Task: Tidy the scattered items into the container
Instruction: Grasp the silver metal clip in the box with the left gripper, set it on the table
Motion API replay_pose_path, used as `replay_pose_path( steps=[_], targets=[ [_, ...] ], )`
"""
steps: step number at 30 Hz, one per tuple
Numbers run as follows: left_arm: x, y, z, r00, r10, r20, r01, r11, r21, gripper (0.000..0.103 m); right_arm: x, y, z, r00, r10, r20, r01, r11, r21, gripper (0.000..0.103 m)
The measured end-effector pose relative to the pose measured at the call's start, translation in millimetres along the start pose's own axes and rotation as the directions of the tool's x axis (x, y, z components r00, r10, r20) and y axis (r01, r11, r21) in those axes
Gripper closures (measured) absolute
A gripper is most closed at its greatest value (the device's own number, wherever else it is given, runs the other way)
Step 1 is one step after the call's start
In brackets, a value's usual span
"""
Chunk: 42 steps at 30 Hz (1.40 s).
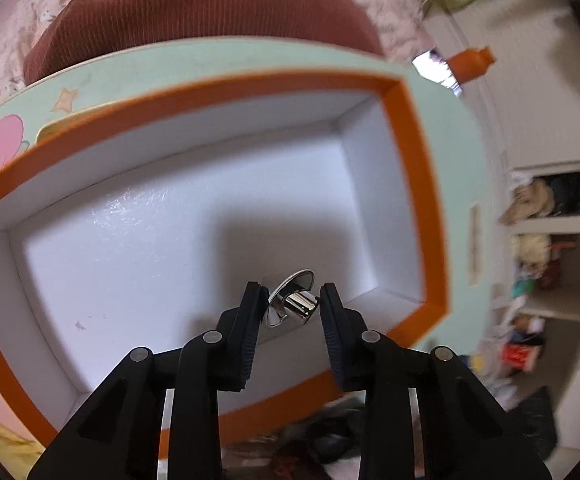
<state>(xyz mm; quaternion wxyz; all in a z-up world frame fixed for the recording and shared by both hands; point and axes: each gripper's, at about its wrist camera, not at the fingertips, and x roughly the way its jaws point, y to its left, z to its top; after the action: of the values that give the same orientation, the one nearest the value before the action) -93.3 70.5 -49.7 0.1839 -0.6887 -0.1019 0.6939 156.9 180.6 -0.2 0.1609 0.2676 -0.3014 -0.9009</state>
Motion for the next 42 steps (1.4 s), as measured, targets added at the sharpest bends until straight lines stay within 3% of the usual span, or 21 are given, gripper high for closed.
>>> replay_pose_path(
  steps=[3, 5, 7, 10, 14, 19, 21, 23, 28, 32, 35, 38, 41, 42],
  targets=[
    [-22.1, -1.1, -4.4, 0.998, -0.014, 0.058, 0.013, 1.000, 0.012, 0.072, 0.7, 0.6, 0.2, 1.000, -0.001, 0.000, 0.001, 1.000, -0.001, 0.012],
    [-38.5, -2.1, -11.1, 0.994, -0.060, 0.089, 0.058, 0.998, 0.026, 0.072, 1.4, 0.1, 0.2, 1.000, -0.001, -0.001, 0.001, 1.000, 0.000, 0.012],
    [-57.7, -3.4, -25.5, 0.986, -0.109, 0.129, 0.102, 0.993, 0.060, 0.072, 1.8, -0.3, 0.6, 1.000, -0.002, -0.003, 0.002, 1.000, 0.002, 0.012],
    [-78.2, -5.6, -62.5, 0.975, -0.138, 0.176, 0.113, 0.983, 0.141, 0.072, 2.8, -0.9, 1.3, 1.000, -0.004, -0.007, 0.004, 1.000, 0.005, 0.012],
    [-62.2, -1.5, -104.7, 0.975, -0.183, 0.122, 0.153, 0.962, 0.226, 0.072, 4.1, -1.0, 1.6, 1.000, -0.006, -0.012, 0.006, 1.000, 0.005, 0.012],
    [-40.6, 23.6, -118.4, 0.970, -0.121, 0.211, 0.081, 0.978, 0.190, 0.072, 6.7, 0.1, 1.2, 1.000, -0.013, -0.022, 0.013, 1.000, -0.001, 0.012],
    [-39.5, 31.3, -117.3, 0.955, -0.142, 0.262, 0.101, 0.981, 0.163, 0.070, 6.8, 0.4, 1.2, 1.000, -0.014, -0.021, 0.014, 1.000, -0.001, 0.012],
    [-40.8, 37.5, -117.3, 0.941, -0.166, 0.294, 0.127, 0.981, 0.147, 0.051, 6.7, -0.2, 1.0, 1.000, -0.016, -0.019, 0.016, 1.000, -0.003, 0.012],
    [-56.8, 50.6, -132.9, 0.892, -0.230, 0.389, 0.182, 0.971, 0.155, 0.043, 8.0, 2.5, 1.3, 0.999, -0.029, -0.034, 0.028, 0.999, -0.031, 0.012],
    [-75.0, 63.2, -166.9, 0.859, -0.169, 0.484, 0.103, 0.982, 0.160, 0.043, 6.4, 13.4, 5.8, 0.997, -0.039, -0.064, 0.032, 0.993, -0.117, 0.012],
    [-84.8, 69.5, -202.1, 0.824, -0.006, 0.566, -0.077, 0.990, 0.122, 0.043, -0.2, 30.4, 0.4, 0.990, -0.090, -0.108, 0.060, 0.963, -0.261, 0.012],
    [-75.8, 71.7, -232.3, 0.798, 0.110, 0.593, -0.202, 0.975, 0.090, 0.040, -1.8, 46.8, -22.5, 0.967, -0.197, -0.161, 0.110, 0.895, -0.432, 0.012],
    [-55.4, 68.4, -260.0, 0.806, 0.168, 0.568, -0.267, 0.959, 0.095, 0.040, -3.5, 54.8, -55.9, 0.936, -0.301, -0.180, 0.143, 0.795, -0.589, 0.012],
    [-49.5, 65.1, -268.9, 0.797, 0.192, 0.572, -0.297, 0.950, 0.095, 0.040, -5.2, 55.2, -67.5, 0.930, -0.318, -0.184, 0.142, 0.773, -0.619, 0.012]
  ],
)
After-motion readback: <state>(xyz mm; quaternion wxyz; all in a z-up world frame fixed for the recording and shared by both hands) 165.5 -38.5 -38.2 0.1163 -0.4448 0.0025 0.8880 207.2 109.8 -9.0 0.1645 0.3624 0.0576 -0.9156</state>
